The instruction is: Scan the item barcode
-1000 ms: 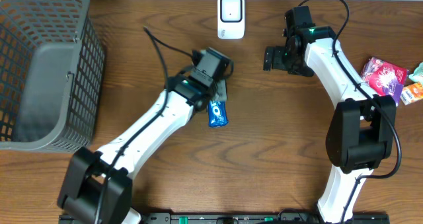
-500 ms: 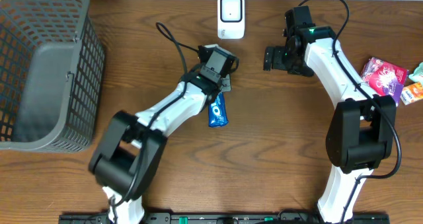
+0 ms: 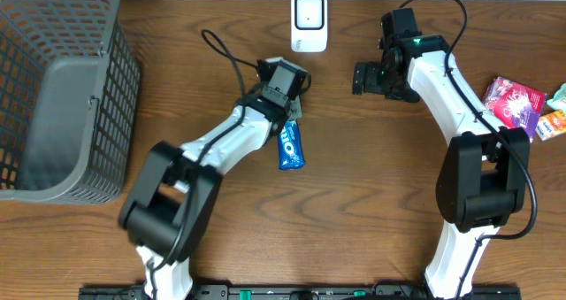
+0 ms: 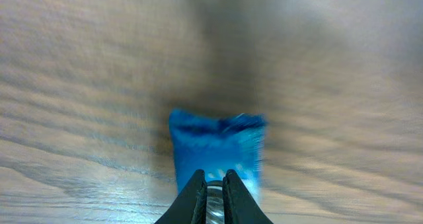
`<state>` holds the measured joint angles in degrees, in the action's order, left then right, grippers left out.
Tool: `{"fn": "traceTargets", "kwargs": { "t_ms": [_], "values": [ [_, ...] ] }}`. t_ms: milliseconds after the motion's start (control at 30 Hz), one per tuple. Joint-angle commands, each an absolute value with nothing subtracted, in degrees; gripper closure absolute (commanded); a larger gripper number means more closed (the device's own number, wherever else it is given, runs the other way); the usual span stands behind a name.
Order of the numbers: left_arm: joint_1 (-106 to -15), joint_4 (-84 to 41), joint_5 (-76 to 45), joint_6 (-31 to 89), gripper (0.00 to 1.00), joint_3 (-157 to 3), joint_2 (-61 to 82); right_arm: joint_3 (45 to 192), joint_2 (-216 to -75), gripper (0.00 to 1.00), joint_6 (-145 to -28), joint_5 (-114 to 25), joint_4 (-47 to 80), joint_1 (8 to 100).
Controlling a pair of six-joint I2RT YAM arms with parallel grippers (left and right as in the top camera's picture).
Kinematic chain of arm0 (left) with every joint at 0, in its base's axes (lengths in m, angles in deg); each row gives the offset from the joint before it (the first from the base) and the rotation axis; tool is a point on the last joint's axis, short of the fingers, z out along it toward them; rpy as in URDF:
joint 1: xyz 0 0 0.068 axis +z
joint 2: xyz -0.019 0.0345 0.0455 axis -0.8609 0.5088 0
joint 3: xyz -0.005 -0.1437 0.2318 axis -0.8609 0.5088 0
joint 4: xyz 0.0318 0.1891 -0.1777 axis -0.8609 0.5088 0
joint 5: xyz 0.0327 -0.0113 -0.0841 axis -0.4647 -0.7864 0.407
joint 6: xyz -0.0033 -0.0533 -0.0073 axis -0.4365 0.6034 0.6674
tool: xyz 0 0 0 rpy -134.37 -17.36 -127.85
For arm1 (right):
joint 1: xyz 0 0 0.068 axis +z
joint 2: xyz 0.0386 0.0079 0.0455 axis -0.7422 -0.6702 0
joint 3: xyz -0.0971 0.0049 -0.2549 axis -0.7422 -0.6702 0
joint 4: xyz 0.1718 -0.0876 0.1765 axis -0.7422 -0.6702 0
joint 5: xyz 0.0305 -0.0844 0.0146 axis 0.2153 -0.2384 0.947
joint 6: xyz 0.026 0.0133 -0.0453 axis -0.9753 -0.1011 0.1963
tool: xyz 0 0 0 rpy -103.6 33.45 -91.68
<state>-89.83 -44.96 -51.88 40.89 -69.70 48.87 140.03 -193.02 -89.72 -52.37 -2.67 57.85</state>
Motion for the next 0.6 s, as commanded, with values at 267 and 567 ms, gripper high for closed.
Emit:
{"fn": "traceTargets", "kwargs": {
  "t_ms": [267, 567],
  "values": [
    [-90.38, -36.70, -52.51, 42.20, 0.88, -69.59, 45.20, 139.72, -192.21, 0.01, -90.51, -53.14, -2.69, 58.46],
    [-91.19, -28.94, -41.54, 48.82, 0.87, -69.70, 50.03, 139.72, -192.21, 0.01, -90.51, -53.11, -2.69, 58.46]
  ]
}}
